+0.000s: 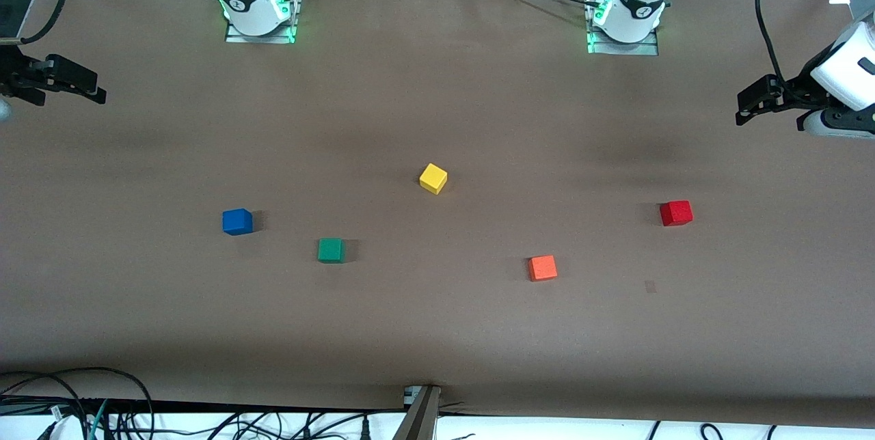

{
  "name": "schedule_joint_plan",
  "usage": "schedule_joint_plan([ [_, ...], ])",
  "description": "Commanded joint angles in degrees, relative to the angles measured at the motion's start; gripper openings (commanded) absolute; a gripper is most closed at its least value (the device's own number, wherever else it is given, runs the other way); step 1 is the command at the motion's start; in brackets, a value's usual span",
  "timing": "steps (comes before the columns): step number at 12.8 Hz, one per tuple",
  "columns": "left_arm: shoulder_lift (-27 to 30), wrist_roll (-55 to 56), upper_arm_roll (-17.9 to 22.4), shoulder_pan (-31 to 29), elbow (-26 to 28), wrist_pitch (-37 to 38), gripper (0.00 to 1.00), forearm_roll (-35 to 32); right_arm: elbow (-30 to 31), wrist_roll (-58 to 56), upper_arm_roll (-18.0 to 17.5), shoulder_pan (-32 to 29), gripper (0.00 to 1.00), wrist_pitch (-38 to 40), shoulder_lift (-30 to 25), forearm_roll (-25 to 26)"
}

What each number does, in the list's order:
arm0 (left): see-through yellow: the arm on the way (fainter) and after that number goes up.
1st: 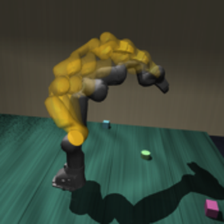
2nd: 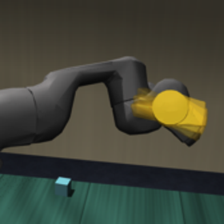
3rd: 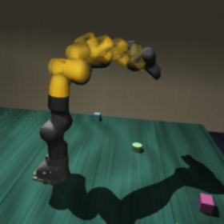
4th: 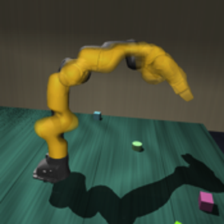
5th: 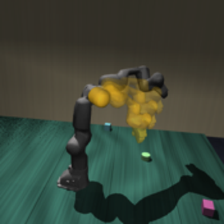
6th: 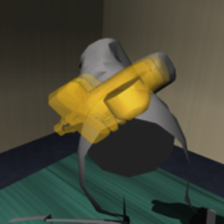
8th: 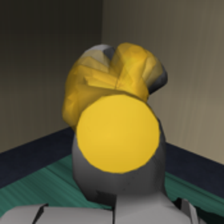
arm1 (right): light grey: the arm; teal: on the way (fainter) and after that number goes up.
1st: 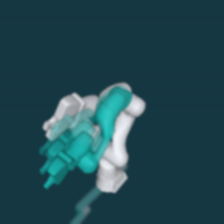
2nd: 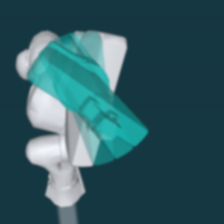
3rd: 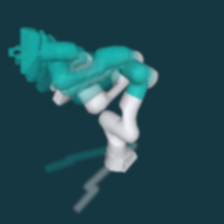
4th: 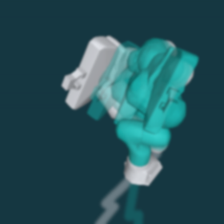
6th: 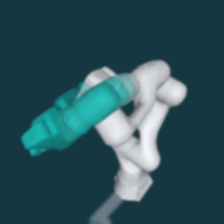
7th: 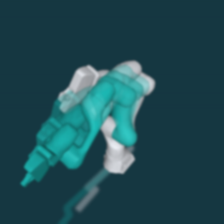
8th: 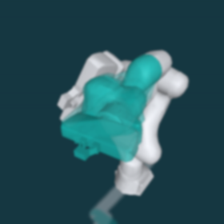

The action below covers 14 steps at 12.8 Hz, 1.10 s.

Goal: Pass red block to right arm, stack on blue

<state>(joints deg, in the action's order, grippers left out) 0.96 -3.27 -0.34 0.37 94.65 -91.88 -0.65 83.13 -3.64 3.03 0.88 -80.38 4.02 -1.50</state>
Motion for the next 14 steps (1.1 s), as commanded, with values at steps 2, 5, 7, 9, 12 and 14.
schedule_joint_plan([
  [2,0.4,-1.0,-0.3,-0.3,0.3,0.5,1.00,0.5,0.6,-0.5,-0.1,-0.1,1.00,-0.5,-0.5,0.1],
  [5,0.4,-0.6,-0.3,-0.3,0.3,0.6,1.00,0.5,0.5,-0.2,-0.2,-0.1,1.00,-0.5,-0.5,0.0],
  [7,0.4,-0.3,-0.3,-0.3,0.3,1.3,1.00,0.5,0.6,-0.8,-0.1,-0.1,1.00,-0.6,-0.4,-0.1],
  [9,0.1,-0.8,-0.3,-0.4,0.2,1.3,1.00,0.5,0.5,-0.9,-0.1,-0.1,1.00,-0.7,-0.4,0.1],
  [12,-0.7,-0.7,-0.2,-0.5,0.1,3.3,1.00,1.3,0.5,-0.9,-0.1,0.0,1.00,-0.8,-0.4,0.1],
  [14,-0.9,-0.9,-0.1,-0.5,0.0,3.3,1.00,1.4,0.5,-1.0,-0.1,-0.2,1.00,-0.9,-0.4,0.1],
])
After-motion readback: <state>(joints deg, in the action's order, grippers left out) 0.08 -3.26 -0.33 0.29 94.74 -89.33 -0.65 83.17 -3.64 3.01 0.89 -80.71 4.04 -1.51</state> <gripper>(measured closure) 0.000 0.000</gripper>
